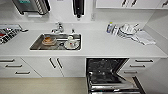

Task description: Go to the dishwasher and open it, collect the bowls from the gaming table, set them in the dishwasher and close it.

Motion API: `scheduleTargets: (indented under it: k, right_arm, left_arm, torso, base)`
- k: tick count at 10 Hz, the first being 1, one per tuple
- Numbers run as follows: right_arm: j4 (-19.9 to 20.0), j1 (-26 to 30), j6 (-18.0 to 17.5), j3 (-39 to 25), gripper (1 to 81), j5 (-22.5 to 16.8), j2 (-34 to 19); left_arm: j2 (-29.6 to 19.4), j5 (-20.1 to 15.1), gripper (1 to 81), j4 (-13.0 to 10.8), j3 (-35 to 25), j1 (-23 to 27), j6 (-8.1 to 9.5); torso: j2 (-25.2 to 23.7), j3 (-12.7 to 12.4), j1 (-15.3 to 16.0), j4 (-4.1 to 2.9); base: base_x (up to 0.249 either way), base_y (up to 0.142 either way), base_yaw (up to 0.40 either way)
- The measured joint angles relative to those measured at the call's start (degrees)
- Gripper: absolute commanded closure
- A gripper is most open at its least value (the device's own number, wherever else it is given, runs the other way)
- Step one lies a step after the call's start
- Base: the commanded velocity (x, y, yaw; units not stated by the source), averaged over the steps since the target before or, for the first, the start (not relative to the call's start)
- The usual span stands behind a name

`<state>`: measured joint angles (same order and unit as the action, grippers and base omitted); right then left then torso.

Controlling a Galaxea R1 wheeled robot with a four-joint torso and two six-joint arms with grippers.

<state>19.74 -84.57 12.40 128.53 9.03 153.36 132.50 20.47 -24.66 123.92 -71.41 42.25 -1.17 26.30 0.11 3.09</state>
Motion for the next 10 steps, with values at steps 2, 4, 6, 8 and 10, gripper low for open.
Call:
scheduleTargets:
  k: [2, 4, 6, 8, 10]
  right_arm:
    - [0.0, 0.3, 0.0, 0.2, 81.1, 0.0, 0.2]
    - [0.0, 0.3, 0.0, 0.2, 81.1, 0.0, 0.5]
    - [0.0, 0.3, 0.0, 0.3, 81.1, 0.0, 0.5]
    - [0.0, 0.6, 0.0, 0.2, 81.1, 0.0, 0.5]
    - [0.0, 0.9, 0.0, 0.2, 81.1, 0.0, 0.5]
  left_arm:
    - [1.5, -4.4, 81.1, -0.6, -1.7, 4.0, 0.07]
    - [1.5, -10.7, 81.1, -1.8, -5.3, 11.3, 0.13]
    - [0.5, -18.8, 81.1, -2.4, -10.7, 18.5, 0.22]
    - [1.4, -26.4, 81.1, -2.6, -16.9, 24.8, 0.22]
    - [1.8, -33.1, 81.1, -2.6, -19.6, 31.8, 0.22]
  torso:
    - [0.0, 0.0, 0.0, 0.00]
    - [0.0, 0.0, 0.0, 0.00]
    - [0.0, 0.0, 0.0, 0.00]
    - [0.0, 0.1, 0.0, 0.00]
    - [0.1, 0.1, 0.0, 0.00]
  base:
    - [0.000, 0.000, 0.000]
    - [0.000, 0.000, 0.000]
    - [0.000, 0.000, 0.000]
    - [0.000, 0.000, 0.000]
    - [0.000, 0.000, 0.000]
